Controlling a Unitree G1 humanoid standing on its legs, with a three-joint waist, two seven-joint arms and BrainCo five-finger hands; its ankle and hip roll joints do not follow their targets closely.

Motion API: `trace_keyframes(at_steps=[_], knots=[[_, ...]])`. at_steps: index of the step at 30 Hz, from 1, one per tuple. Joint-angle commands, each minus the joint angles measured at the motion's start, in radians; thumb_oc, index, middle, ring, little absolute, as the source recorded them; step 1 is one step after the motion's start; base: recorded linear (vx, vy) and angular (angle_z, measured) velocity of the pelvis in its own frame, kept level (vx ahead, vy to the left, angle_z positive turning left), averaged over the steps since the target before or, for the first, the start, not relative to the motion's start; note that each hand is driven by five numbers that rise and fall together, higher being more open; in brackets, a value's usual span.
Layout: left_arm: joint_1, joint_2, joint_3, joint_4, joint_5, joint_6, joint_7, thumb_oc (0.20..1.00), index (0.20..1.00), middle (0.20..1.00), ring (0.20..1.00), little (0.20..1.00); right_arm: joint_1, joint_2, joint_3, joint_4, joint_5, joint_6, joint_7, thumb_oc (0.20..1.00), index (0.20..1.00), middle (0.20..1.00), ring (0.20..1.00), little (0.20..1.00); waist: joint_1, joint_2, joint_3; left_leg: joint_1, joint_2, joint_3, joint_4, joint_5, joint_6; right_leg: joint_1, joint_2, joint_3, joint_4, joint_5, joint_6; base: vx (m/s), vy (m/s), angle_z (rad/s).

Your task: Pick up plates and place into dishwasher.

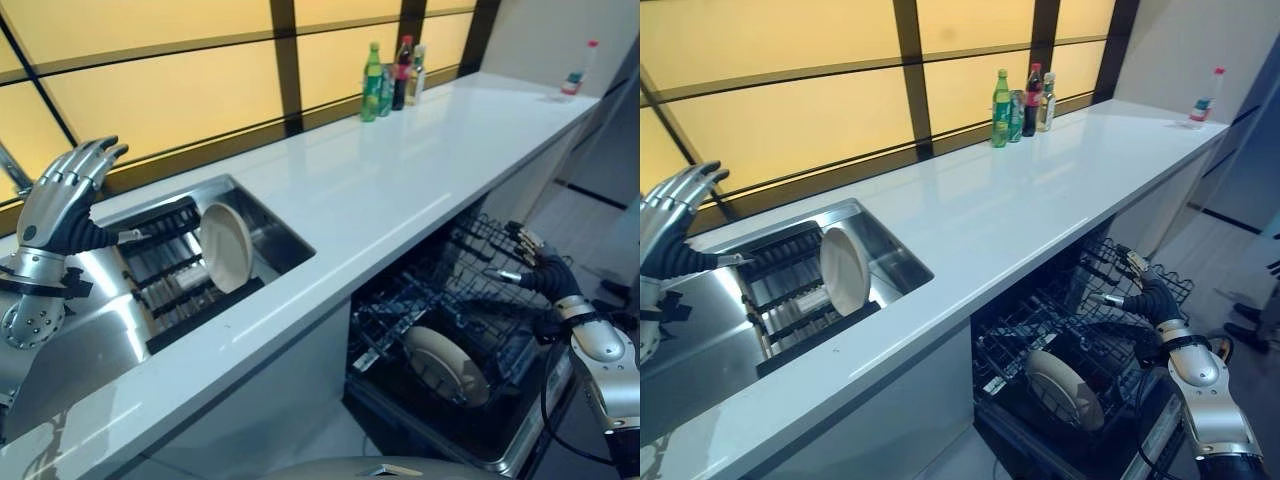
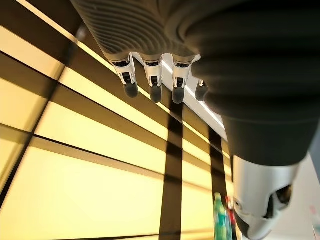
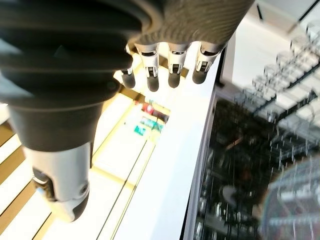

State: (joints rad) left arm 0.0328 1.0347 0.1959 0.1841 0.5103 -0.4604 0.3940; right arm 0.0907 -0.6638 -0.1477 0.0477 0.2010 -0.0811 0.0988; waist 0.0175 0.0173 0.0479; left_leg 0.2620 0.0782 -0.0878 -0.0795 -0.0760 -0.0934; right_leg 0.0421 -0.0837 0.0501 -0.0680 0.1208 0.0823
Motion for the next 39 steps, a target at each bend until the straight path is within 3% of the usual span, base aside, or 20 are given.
trace_keyframes(at_steps=[1, 11, 18, 24, 32, 39], knots=[[-0.058, 0.064, -0.038, 0.055, 0.083, -0.011, 0.108, 1.000, 1.000, 1.000, 1.000, 1.000, -0.023, -0.067, -0.007, -0.049, 0.039, -0.055, -0.005, 1.000, 1.000, 1.000, 1.000, 1.000, -0.030, 0.010, -0.031, -0.114, -0.014, -0.051, 0.009, 0.076, 0.013, 0.058, -0.053, -0.012, 0.039, -0.099, 0.059, 0.15, 0.145, -0.19], [-0.097, 0.102, -0.120, 0.074, 0.220, 0.014, 0.182, 1.000, 1.000, 1.000, 1.000, 1.000, 0.034, -0.087, -0.035, -0.046, 0.070, -0.055, 0.040, 1.000, 1.000, 1.000, 1.000, 1.000, -0.073, 0.000, -0.008, -0.111, -0.062, -0.037, 0.006, 0.031, 0.047, -0.007, -0.099, 0.047, 0.051, -0.061, 0.112, 0.11, 0.146, -0.11], [-0.174, 0.167, -0.257, 0.091, 0.266, -0.011, 0.090, 1.000, 1.000, 1.000, 1.000, 1.000, 0.003, -0.138, -0.011, -0.023, 0.088, -0.070, 0.044, 1.000, 1.000, 1.000, 1.000, 1.000, -0.091, 0.005, 0.031, -0.129, -0.084, -0.038, 0.018, 0.019, 0.060, -0.065, -0.117, 0.076, 0.088, -0.040, 0.138, 0.04, 0.144, -0.03], [-0.234, 0.203, -0.344, 0.121, 0.297, -0.007, 0.081, 1.000, 1.000, 1.000, 1.000, 1.000, -0.008, -0.156, 0.011, -0.014, 0.103, -0.078, 0.038, 1.000, 1.000, 1.000, 1.000, 1.000, -0.096, 0.001, 0.046, -0.132, -0.100, -0.035, 0.031, 0.008, 0.071, -0.089, -0.132, 0.085, 0.109, -0.027, 0.159, 0.07, 0.094, -0.09], [-0.223, 0.212, -0.356, 0.208, 0.373, 0.055, 0.127, 1.000, 1.000, 1.000, 1.000, 1.000, 0.005, -0.163, 0.019, -0.010, 0.109, -0.075, 0.039, 1.000, 1.000, 1.000, 1.000, 1.000, -0.097, -0.008, 0.059, -0.132, -0.116, -0.019, 0.054, -0.013, 0.086, -0.102, -0.147, 0.071, 0.116, -0.016, 0.177, 0.07, 0.060, -0.08], [-0.204, 0.205, -0.347, 0.234, 0.401, 0.056, 0.114, 1.000, 1.000, 1.000, 1.000, 1.000, 0.015, -0.173, 0.011, -0.009, 0.115, -0.068, 0.056, 1.000, 1.000, 1.000, 1.000, 1.000, -0.098, -0.005, 0.072, -0.132, -0.124, -0.011, 0.068, -0.018, 0.090, -0.114, -0.155, 0.069, 0.120, 0.004, 0.179, 0.06, 0.050, -0.11]])
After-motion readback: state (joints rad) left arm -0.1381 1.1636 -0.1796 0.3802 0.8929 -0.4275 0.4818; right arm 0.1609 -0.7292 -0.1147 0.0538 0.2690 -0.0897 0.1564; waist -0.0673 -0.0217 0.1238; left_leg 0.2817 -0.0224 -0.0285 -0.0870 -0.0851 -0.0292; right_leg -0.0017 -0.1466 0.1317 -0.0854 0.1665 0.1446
